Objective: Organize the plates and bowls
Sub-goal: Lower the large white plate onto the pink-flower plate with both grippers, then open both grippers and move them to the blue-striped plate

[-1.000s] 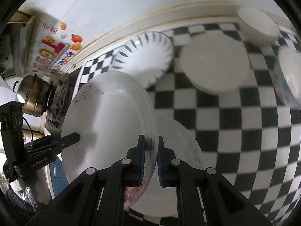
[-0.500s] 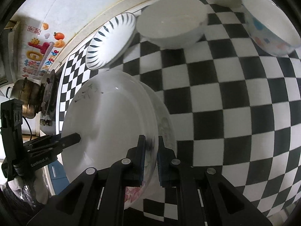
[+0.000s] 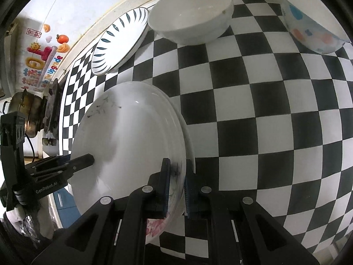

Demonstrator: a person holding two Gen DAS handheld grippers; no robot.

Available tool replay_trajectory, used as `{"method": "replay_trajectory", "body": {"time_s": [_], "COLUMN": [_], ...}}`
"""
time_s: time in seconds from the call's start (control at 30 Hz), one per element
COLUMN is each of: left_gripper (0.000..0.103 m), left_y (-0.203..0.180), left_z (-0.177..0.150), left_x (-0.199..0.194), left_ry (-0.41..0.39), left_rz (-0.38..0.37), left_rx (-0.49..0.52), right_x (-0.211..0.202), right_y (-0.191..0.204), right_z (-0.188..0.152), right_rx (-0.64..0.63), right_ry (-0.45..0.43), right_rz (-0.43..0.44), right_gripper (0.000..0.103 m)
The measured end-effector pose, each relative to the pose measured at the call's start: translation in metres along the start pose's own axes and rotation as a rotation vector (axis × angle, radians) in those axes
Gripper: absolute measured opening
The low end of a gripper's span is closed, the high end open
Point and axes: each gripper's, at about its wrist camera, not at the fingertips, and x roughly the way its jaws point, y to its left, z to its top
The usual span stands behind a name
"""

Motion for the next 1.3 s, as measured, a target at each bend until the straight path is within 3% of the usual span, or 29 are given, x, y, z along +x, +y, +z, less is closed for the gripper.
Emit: {"method": "replay_trajectory", "body": {"time_s": [0.27, 0.37, 0.53, 0.97, 1.3], "left_gripper": [0.032, 0.032, 0.032, 0.032, 0.032], "left_y": [0.003, 0.003, 0.0, -0.003, -0.014], "left_z": [0.008, 0.009, 0.006, -0.004, -0.008], "left_x": [0.001, 0.004, 0.007, -0.001, -0.027], "left_ry": [0.057, 0.078, 0.079, 0.051, -0.012], "left_rz": [0.005, 0.061, 0.074, 0.078, 0.084], "left_rx": [-0.004, 0.017, 0.041, 0.045, 0.068], "right_x": [0.003, 0.004, 0.005, 0.0, -0.015], "right_y": [-0.004, -0.004, 0.0, 0.013, 0.03], "right_z": [-0.001, -0.004, -0.005, -0.007, -0.003], "right_rx": [0.065, 0.074, 0.078, 0.116, 0.06], "right_ry": [0.036, 0.041, 0.071, 0.107, 0.085], "right_rz": [0.017, 0.023, 0.022, -0.104, -0.236], "right_gripper": [0.016, 0.016, 0.019, 0.019, 0.02]}}
